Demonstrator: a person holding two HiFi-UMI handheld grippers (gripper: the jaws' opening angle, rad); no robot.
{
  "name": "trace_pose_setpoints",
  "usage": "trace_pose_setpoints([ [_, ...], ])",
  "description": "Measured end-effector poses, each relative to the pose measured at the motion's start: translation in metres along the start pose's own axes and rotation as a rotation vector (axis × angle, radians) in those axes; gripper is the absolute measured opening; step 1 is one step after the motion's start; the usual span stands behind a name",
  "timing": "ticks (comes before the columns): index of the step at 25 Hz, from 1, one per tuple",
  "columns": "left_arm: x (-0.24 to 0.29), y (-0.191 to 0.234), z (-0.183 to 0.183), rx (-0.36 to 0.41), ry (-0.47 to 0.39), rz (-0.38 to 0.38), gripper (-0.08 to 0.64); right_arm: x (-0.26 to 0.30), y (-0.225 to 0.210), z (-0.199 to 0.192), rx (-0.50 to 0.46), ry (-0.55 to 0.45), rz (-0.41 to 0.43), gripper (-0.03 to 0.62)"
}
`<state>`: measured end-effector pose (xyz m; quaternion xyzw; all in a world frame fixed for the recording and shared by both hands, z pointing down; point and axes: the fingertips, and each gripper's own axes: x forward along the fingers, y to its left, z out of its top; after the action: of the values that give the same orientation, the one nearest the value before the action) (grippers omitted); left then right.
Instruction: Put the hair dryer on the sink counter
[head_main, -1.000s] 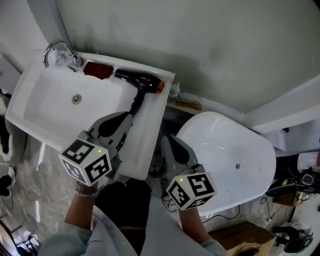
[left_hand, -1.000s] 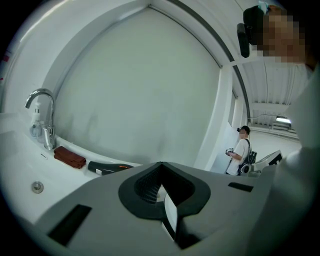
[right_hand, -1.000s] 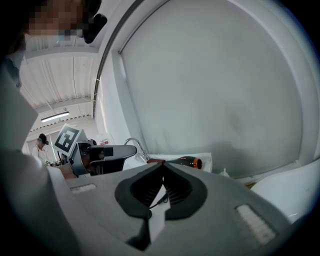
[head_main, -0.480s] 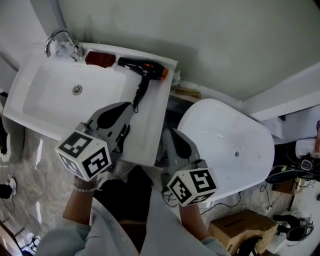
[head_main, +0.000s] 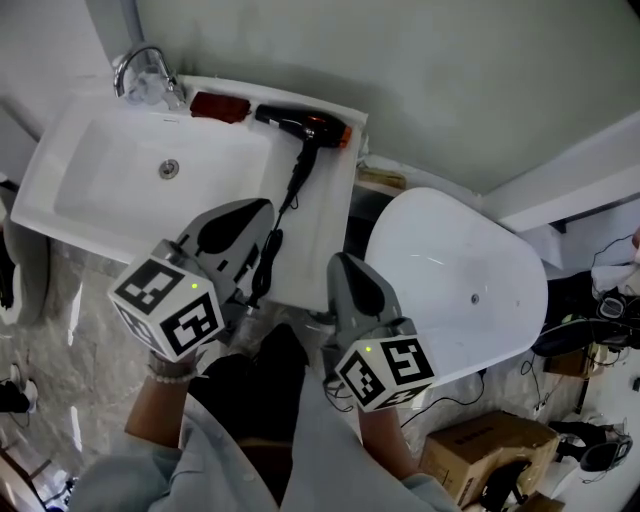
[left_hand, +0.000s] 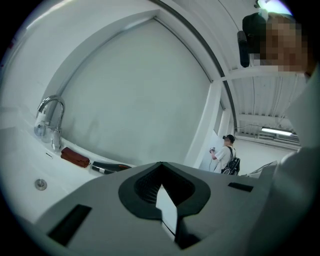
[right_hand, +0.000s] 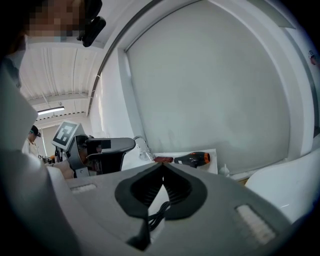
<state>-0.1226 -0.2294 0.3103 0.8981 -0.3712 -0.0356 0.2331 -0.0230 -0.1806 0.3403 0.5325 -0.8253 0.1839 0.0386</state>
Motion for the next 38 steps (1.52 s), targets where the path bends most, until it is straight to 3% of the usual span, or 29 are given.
trace_pose_setpoints([
  [19,-0.096,-0.021,-0.011,0.02,0.013,-0.074,0.005,-0.06,0.086,-0.029,-0.013,-0.047,-0.095,-0.003],
  [38,-0.076,-0.048,-0.017,0.01,0.007,-0.06,0.005,-0.077,0.059,-0.007,-0.04,-0.062,-0.074,-0.003],
])
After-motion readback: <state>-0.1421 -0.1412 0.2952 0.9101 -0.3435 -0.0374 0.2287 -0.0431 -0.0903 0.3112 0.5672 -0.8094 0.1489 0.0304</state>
